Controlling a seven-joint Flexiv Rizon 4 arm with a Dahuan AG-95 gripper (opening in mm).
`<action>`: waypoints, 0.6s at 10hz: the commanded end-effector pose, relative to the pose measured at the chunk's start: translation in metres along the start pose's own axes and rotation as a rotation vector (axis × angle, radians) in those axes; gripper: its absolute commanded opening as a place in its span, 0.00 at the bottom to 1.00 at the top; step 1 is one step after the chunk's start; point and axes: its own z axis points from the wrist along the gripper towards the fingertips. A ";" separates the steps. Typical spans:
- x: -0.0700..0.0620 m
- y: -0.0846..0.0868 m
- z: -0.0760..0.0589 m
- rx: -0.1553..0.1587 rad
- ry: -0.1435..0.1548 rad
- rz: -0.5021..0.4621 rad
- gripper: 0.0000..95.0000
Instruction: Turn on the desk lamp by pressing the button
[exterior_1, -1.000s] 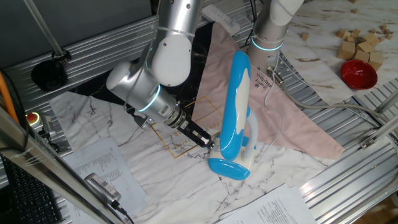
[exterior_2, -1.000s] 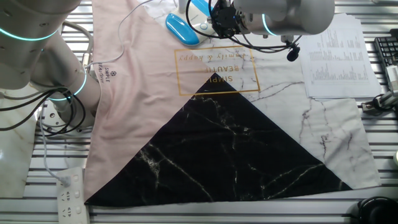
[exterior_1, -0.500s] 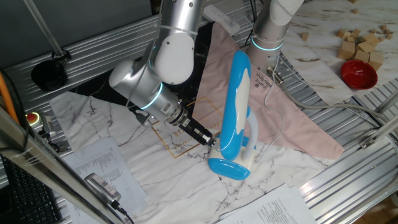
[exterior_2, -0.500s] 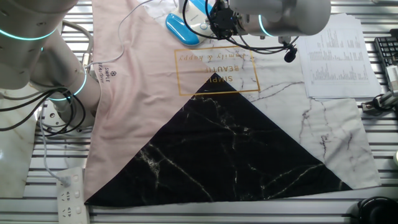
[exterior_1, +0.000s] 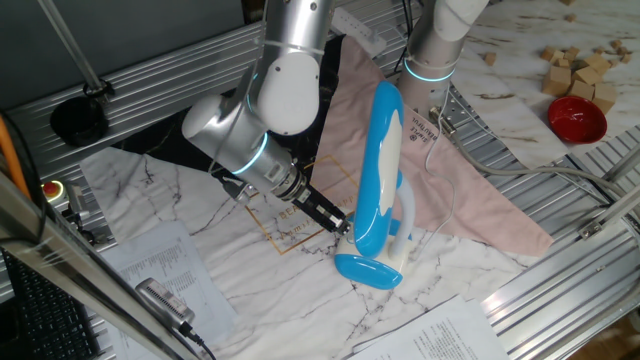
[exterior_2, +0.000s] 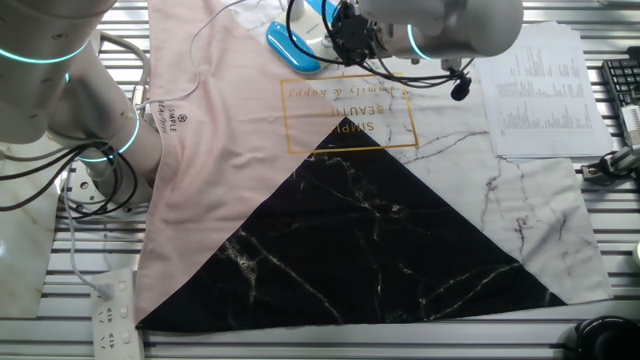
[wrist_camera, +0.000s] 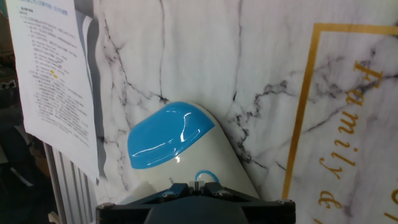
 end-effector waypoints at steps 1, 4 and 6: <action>-0.001 -0.001 0.002 0.004 -0.003 -0.003 0.00; -0.005 -0.008 0.013 0.019 -0.020 -0.013 0.00; -0.005 -0.008 0.012 -0.031 -0.019 -0.032 0.00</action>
